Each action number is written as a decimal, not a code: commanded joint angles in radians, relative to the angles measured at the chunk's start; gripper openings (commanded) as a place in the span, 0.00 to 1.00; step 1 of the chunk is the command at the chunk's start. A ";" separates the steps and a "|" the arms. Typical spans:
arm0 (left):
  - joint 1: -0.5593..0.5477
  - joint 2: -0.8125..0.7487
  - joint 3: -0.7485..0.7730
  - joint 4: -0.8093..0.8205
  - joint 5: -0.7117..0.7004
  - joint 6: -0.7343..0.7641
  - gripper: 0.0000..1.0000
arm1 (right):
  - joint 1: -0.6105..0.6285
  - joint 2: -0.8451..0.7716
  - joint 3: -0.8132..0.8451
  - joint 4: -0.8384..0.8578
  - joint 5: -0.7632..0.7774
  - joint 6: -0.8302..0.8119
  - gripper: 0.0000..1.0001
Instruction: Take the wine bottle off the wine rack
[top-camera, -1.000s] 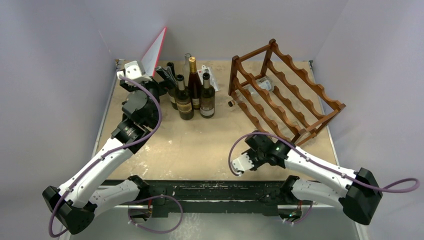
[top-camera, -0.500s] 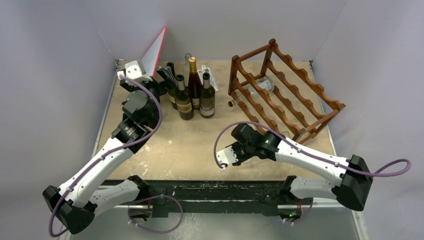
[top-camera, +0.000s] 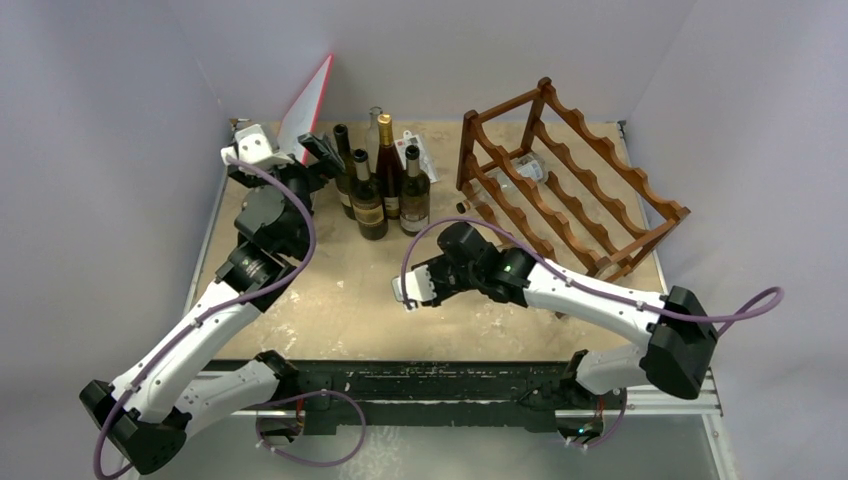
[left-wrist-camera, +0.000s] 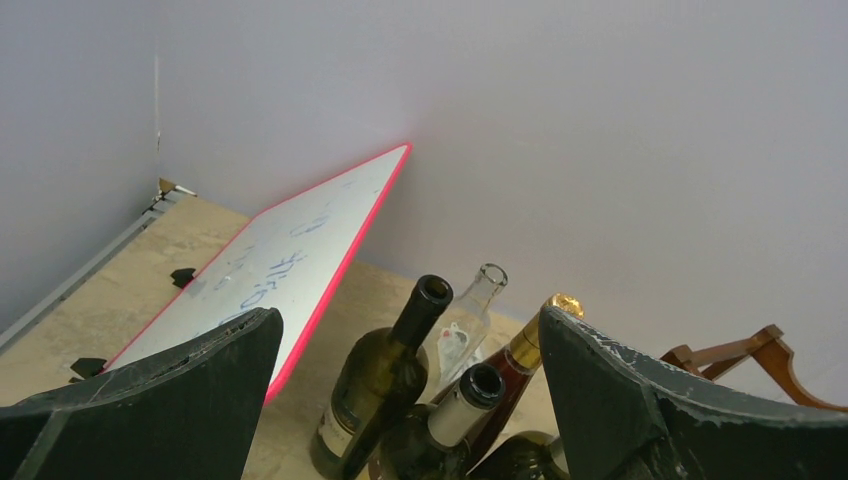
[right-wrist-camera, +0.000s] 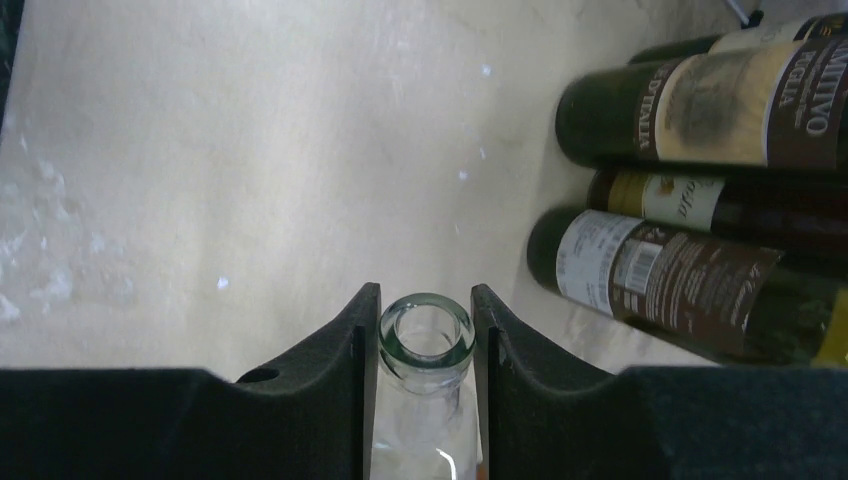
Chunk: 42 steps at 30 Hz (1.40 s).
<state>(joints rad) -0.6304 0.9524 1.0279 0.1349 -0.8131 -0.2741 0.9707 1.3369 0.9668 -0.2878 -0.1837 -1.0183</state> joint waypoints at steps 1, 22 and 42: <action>0.004 -0.036 0.008 0.052 -0.038 0.030 1.00 | 0.005 0.048 0.069 0.194 -0.084 0.076 0.00; 0.021 -0.051 -0.006 0.077 -0.066 0.061 1.00 | -0.004 0.150 0.111 0.868 -0.301 0.519 0.00; 0.024 -0.042 -0.005 0.078 -0.058 0.062 1.00 | -0.121 0.295 0.169 1.159 -0.153 0.843 0.00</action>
<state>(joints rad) -0.6144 0.9180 1.0206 0.1696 -0.8711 -0.2379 0.8463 1.6417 1.0515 0.7944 -0.3912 -0.1982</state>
